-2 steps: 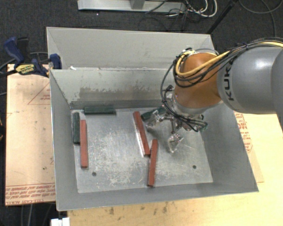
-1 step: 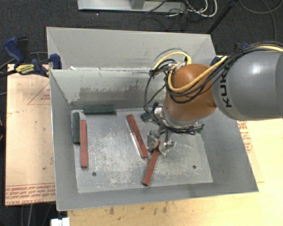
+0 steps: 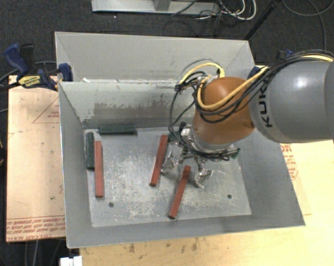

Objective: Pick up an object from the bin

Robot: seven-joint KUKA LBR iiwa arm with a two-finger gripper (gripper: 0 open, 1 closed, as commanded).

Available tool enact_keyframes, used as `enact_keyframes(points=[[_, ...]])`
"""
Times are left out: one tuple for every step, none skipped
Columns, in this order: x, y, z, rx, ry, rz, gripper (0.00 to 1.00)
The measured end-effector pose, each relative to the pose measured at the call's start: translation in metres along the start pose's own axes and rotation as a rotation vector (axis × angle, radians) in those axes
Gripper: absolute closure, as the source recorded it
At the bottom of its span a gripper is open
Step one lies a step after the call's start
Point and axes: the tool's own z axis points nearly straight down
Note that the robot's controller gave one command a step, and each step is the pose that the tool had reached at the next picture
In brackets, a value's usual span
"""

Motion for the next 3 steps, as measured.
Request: enact_keyframes(points=[[0.000,-0.001,-0.002,-0.001,0.003,-0.001,1.00],[0.000,-0.001,-0.002,-0.001,0.003,-0.001,1.00],[0.021,-0.009,-0.159,-0.006,0.003,-0.011,1.00]])
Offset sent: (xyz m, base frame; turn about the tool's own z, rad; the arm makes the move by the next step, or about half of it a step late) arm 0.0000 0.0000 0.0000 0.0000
